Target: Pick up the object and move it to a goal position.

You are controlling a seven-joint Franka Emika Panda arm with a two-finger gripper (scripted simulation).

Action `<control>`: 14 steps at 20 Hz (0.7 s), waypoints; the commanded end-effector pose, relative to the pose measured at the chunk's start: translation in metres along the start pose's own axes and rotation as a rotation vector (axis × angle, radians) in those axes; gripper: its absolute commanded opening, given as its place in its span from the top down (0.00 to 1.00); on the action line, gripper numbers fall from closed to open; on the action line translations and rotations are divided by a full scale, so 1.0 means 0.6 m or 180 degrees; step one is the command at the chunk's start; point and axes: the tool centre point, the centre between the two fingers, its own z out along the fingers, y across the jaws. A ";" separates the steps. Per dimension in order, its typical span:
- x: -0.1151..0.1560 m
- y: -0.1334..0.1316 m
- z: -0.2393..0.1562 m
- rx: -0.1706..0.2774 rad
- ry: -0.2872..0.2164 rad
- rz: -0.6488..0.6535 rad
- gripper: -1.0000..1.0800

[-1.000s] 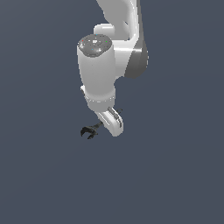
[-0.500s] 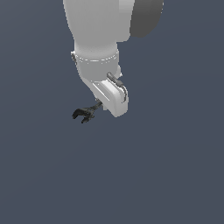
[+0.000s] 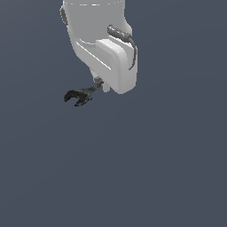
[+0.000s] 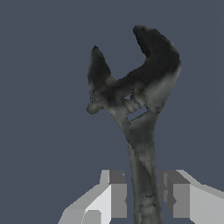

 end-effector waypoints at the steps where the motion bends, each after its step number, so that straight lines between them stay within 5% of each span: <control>1: 0.001 -0.002 -0.021 -0.0003 -0.0002 -0.0001 1.00; 14: 0.003 -0.007 -0.060 -0.0002 -0.0003 -0.0002 1.00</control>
